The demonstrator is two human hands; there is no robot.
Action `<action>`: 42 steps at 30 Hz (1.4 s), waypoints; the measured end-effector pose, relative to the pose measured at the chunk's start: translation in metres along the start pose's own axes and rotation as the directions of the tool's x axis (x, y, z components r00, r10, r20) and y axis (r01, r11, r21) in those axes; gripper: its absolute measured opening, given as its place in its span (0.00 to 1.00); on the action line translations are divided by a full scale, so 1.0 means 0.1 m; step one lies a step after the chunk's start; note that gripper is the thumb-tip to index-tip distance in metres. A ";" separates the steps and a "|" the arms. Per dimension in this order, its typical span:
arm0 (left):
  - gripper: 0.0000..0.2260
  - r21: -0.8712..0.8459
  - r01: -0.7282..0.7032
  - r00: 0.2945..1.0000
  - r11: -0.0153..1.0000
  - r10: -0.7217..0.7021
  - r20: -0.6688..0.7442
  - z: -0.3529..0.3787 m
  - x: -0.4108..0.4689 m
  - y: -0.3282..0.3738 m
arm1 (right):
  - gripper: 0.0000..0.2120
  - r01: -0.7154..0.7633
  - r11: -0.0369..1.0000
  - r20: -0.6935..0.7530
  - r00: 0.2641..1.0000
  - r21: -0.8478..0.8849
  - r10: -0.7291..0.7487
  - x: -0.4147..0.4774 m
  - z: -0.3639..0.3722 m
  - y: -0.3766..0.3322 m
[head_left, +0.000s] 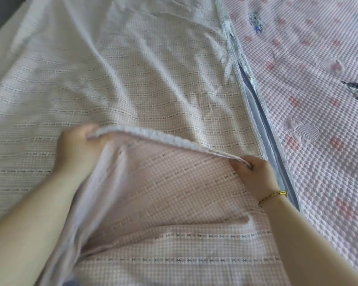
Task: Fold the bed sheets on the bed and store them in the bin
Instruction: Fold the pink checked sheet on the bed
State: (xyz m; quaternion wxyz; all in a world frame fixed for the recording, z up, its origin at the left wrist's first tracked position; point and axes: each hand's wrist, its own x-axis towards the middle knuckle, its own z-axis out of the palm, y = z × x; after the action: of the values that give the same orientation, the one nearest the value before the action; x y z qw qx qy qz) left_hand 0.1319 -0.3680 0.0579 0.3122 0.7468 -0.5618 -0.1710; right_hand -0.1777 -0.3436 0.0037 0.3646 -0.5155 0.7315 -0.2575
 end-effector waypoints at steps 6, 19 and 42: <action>0.19 0.398 -0.348 0.929 0.849 0.255 0.267 0.52 0.67 0.64 | 0.22 -0.158 0.987 -0.173 0.974 -0.032 0.150 0.16 -0.29 0.05; 0.36 0.273 -0.288 0.902 0.918 0.164 0.399 0.78 -0.16 -0.42 | 0.32 -0.155 0.723 -0.108 0.988 -0.673 0.111 -0.11 0.29 -0.14; 0.08 0.104 0.272 0.943 0.957 -0.287 0.170 -1.03 -1.79 -2.21 | 0.14 0.913 0.196 0.926 0.374 -0.358 -0.049 -1.37 2.95 -1.98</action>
State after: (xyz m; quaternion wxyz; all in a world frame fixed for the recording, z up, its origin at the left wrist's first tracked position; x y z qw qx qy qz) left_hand 0.3007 -0.1322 -0.0280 0.2019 0.8117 -0.4828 -0.2593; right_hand 0.1979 -0.2817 0.0115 0.1831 -0.9013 0.2639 0.2905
